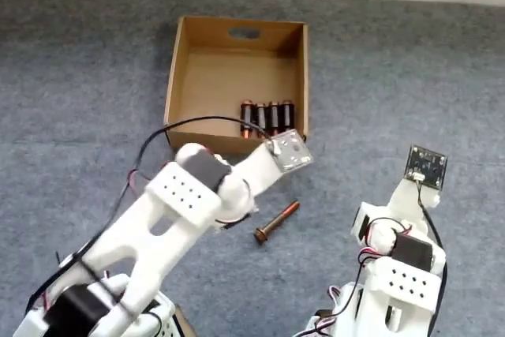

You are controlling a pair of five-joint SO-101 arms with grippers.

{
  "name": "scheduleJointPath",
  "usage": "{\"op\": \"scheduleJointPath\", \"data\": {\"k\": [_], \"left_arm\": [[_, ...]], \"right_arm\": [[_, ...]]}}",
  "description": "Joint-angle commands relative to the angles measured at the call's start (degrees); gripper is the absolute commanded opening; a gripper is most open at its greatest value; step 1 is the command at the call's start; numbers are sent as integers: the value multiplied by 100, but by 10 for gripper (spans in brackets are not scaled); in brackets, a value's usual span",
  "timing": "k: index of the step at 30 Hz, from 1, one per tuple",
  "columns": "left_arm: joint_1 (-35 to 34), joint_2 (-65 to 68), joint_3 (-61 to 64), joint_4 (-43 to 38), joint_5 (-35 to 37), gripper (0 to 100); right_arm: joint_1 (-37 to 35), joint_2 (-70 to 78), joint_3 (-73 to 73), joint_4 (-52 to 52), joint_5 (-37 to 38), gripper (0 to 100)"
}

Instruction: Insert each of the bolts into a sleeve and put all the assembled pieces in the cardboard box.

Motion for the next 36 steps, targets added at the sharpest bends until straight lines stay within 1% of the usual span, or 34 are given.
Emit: {"op": "scheduleJointPath", "data": {"k": [1, 6, 13, 15, 23, 28, 30, 32, 34, 36], "left_arm": [[101, 286, -251, -352, 580, 195], [312, 576, -215, -738, 695, 188], [1077, 963, -215, -1284, 695, 189], [1165, 1174, -207, -1442, 695, 189], [866, 2369, -251, -2022, 686, 189], [673, 2448, -251, -2048, 695, 180], [602, 2448, -233, -2040, 695, 114], [514, 2448, -215, -2040, 695, 8], [391, 2448, -233, -1811, 686, 24], [207, 2396, -330, -1354, 668, 10]], "right_arm": [[119, -84, -66, -92, -70, 5], [145, -84, -66, -92, -70, 5], [171, -84, -48, -92, -53, 5], [171, -84, -48, -92, -53, 5], [171, -84, -40, -92, -53, 5], [171, -84, -40, -92, -53, 5], [171, -84, -40, -92, -53, 5], [171, -84, -31, -92, -53, 5], [171, -84, -31, -92, -53, 5], [171, -84, -22, -92, -53, 5]]}}
